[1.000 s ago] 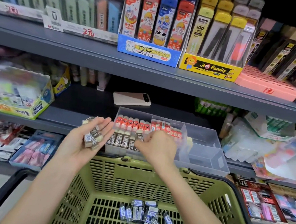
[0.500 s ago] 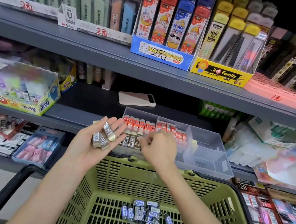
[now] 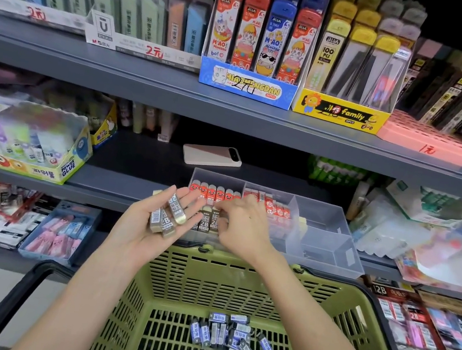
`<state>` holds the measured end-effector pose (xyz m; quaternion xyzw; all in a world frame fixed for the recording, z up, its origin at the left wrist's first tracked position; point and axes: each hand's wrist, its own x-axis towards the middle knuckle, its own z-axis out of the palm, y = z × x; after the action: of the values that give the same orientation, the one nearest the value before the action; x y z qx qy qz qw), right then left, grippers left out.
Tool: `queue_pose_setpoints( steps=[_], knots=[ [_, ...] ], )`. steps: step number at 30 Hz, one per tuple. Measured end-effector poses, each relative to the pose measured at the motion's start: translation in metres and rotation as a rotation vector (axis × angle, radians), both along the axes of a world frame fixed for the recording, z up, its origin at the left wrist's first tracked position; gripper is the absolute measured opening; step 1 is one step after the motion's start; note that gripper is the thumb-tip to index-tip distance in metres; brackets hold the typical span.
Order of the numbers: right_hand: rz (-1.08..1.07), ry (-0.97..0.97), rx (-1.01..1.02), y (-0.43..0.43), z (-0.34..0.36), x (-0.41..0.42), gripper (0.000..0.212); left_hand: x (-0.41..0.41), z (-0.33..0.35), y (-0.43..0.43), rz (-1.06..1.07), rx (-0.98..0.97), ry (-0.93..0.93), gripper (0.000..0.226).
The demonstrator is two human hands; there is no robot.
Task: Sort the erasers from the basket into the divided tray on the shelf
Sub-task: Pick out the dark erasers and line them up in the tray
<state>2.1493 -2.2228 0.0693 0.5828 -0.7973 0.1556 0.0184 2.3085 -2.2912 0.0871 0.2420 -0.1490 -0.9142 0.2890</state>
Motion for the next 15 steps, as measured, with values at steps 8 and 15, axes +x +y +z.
queue_pose_setpoints(
  steps=[8,15],
  knots=[
    [0.027,0.071,-0.055,0.008,-0.002,0.008,0.035,-0.004,0.001,0.003,-0.029,-0.002,-0.001,0.044],
    [-0.050,-0.236,-0.380,0.021,0.026,0.033,0.031,-0.013,0.001,0.007,-0.013,-0.011,0.020,0.047]
  ],
)
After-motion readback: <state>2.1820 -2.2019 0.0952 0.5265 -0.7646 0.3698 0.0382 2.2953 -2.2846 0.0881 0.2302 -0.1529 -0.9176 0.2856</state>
